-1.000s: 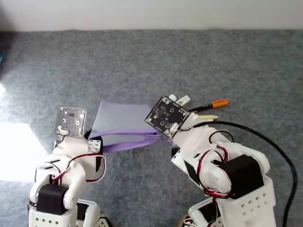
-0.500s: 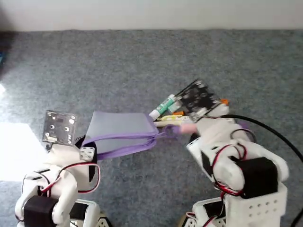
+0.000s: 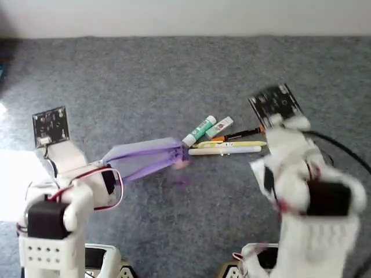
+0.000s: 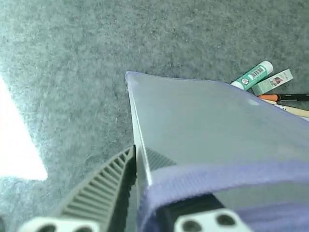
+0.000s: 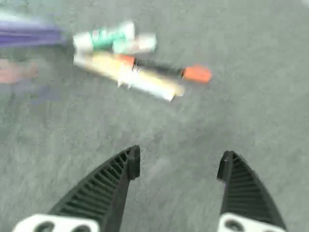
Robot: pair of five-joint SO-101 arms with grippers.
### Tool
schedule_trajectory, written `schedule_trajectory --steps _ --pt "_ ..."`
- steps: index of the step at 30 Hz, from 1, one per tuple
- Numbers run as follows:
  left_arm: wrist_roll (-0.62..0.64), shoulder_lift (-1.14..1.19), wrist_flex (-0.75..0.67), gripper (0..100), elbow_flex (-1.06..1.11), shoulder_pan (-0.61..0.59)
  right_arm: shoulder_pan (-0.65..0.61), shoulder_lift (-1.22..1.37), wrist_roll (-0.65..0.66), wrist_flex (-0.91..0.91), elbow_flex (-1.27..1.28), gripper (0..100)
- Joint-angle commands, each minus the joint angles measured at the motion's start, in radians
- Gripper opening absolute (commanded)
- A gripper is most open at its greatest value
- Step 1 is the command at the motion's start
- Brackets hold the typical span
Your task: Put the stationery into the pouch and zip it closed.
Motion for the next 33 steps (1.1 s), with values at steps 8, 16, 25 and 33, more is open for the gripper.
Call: schedule_trajectory --steps 8,16,25,33 --pt "0.023 0.069 0.046 1 -0.082 -0.152 -0.008 0.532 0.222 0.038 -0.190 26.3" --pt "0.023 0.069 0.046 1 -0.082 -0.160 -0.027 0.917 0.466 0.036 -0.519 26.3" --pt "0.023 0.069 0.043 1 -0.081 -0.160 -0.120 1.260 0.543 0.036 -0.749 26.3" --pt "0.023 0.069 0.041 1 -0.081 -0.164 -0.180 1.443 0.543 -0.085 -0.779 26.3"
